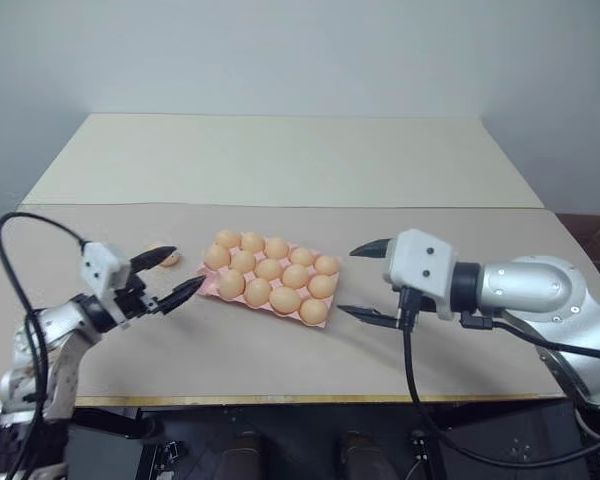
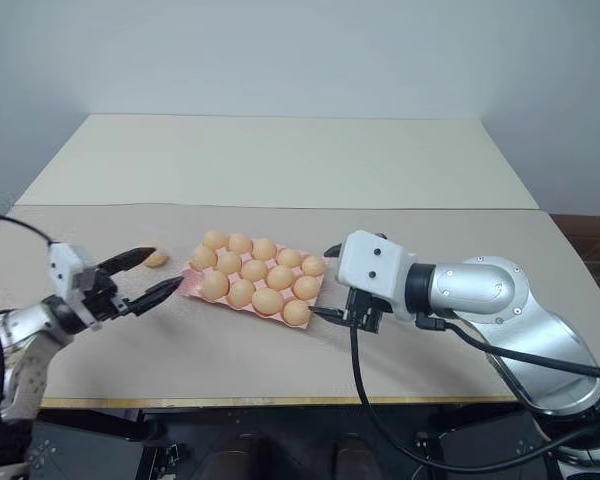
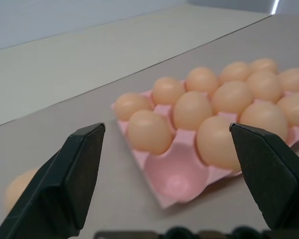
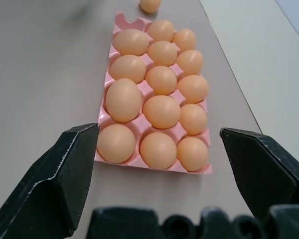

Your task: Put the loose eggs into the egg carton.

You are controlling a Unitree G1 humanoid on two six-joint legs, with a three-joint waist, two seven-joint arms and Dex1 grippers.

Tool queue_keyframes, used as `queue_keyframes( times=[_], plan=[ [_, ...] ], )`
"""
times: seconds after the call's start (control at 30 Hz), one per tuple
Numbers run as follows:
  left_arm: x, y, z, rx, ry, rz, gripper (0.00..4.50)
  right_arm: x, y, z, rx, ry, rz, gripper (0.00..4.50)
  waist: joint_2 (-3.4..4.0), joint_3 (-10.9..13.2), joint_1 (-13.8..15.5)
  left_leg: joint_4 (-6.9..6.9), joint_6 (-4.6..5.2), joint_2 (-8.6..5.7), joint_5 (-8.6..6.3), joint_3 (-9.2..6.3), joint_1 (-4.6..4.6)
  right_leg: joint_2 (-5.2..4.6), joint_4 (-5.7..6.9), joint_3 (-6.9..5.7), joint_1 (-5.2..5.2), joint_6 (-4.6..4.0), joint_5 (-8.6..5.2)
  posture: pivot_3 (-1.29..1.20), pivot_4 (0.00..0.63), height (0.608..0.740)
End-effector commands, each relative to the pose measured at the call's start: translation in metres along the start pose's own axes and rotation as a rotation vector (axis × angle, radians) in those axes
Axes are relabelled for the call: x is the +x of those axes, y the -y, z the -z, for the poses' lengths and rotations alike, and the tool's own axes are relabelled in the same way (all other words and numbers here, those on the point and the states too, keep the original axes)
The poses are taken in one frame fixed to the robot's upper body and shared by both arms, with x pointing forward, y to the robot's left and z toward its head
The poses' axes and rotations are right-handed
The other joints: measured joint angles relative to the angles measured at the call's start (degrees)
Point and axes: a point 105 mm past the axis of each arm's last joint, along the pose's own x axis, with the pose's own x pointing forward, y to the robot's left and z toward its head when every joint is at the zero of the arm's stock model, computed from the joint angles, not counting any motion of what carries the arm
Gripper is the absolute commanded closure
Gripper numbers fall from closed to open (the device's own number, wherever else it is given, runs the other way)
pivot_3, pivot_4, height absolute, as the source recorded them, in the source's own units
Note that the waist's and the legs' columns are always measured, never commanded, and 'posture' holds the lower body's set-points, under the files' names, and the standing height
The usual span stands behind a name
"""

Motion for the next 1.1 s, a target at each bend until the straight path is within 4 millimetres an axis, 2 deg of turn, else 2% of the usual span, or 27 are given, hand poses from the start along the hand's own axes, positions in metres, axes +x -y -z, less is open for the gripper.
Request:
queue_keyframes(
  times=[0.03,0.23,0.5,0.6,0.8,0.9,1.1],
  plan=[
    [-0.017,-0.015,-0.019,0.091,0.006,-0.101,0.15,0.001,0.002,-0.008,-0.046,0.043,0.002,0.00,0.00,0.0,0.1,0.00,0.00,0.02,0.00,0.00,0.00,-0.02,0.01,0.00,-0.01,0.00,0.00,0.00,0.150,0.740],
    [-0.037,-0.022,-0.021,0.105,-0.044,-0.184,0.15,0.006,0.000,-0.004,-0.054,0.041,-0.024,0.00,0.00,0.0,0.1,0.00,0.00,-0.01,0.00,0.01,0.00,-0.09,-0.01,0.00,0.03,0.00,0.00,0.00,0.150,0.740],
    [-0.041,-0.024,-0.017,0.048,-0.115,-0.248,0.15,0.009,0.000,0.001,-0.057,0.025,-0.032,0.00,0.00,0.0,0.1,0.00,0.00,0.00,0.00,0.00,0.02,-0.06,0.01,0.00,0.02,0.00,0.00,0.00,0.150,0.740],
    [-0.032,-0.032,-0.016,0.016,-0.140,-0.293,0.15,0.009,0.000,0.000,-0.056,0.026,-0.033,0.00,0.00,0.0,0.3,0.00,0.00,0.00,0.00,-0.01,0.01,-0.05,0.00,-0.01,0.02,0.00,0.00,0.00,0.150,0.740],
    [0.005,-0.045,-0.007,-0.053,-0.251,-0.337,0.15,0.008,0.000,0.001,-0.059,0.011,-0.019,0.00,-0.01,0.0,0.4,0.03,0.00,-0.11,0.00,-0.02,0.01,-0.05,0.02,-0.01,0.05,0.01,0.01,0.00,0.150,0.740],
    [0.024,-0.052,-0.001,-0.054,-0.278,-0.357,0.15,0.007,-0.001,0.001,-0.058,0.007,-0.011,0.00,-0.01,0.0,0.4,0.01,0.00,-0.10,0.00,-0.02,-0.03,-0.01,0.03,-0.01,-0.01,0.01,0.00,0.00,0.150,0.740],
    [0.050,-0.064,0.009,-0.010,-0.305,-0.409,0.15,0.005,-0.002,0.001,-0.048,-0.006,0.008,0.00,-0.01,0.0,0.2,0.01,0.00,-0.11,0.00,-0.01,-0.05,-0.01,0.05,0.00,-0.04,0.01,0.00,0.00,0.150,0.740]
  ],
)
